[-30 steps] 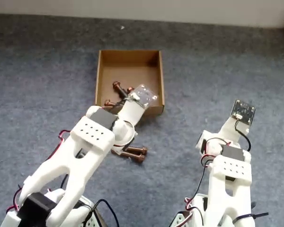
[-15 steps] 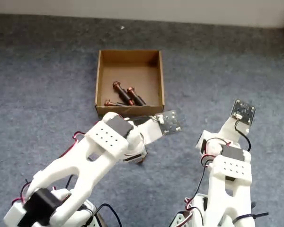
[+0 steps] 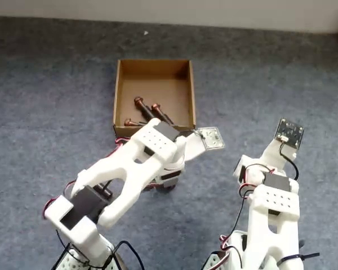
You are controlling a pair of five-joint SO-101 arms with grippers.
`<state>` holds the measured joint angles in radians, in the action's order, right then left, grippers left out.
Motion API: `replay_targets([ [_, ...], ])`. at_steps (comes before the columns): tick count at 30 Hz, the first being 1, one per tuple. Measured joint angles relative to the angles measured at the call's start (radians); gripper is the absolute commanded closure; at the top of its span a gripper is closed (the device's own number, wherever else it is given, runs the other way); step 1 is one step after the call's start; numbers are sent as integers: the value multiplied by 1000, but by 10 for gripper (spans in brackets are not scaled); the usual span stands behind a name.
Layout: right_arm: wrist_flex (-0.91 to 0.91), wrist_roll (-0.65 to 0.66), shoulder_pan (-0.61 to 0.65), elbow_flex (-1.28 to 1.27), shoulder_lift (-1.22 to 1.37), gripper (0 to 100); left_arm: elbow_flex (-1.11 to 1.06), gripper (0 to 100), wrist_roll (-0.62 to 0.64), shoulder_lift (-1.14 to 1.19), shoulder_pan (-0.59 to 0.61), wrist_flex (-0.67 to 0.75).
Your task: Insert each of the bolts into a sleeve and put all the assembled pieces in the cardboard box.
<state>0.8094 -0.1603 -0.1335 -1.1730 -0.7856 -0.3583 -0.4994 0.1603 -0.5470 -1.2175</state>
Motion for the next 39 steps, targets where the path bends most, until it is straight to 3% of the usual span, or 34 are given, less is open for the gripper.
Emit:
replay_targets([
  [9,0,0,0,0,0,995,110,911,0,153,3,21],
  [23,0,0,0,0,0,995,129,920,0,166,-2,32],
  [27,0,0,2,0,0,995,129,1000,5,166,-2,55],
  [31,0,0,2,0,0,995,129,995,68,166,-2,58],
  [39,0,0,2,0,0,995,-60,995,123,-112,-3,157],
])
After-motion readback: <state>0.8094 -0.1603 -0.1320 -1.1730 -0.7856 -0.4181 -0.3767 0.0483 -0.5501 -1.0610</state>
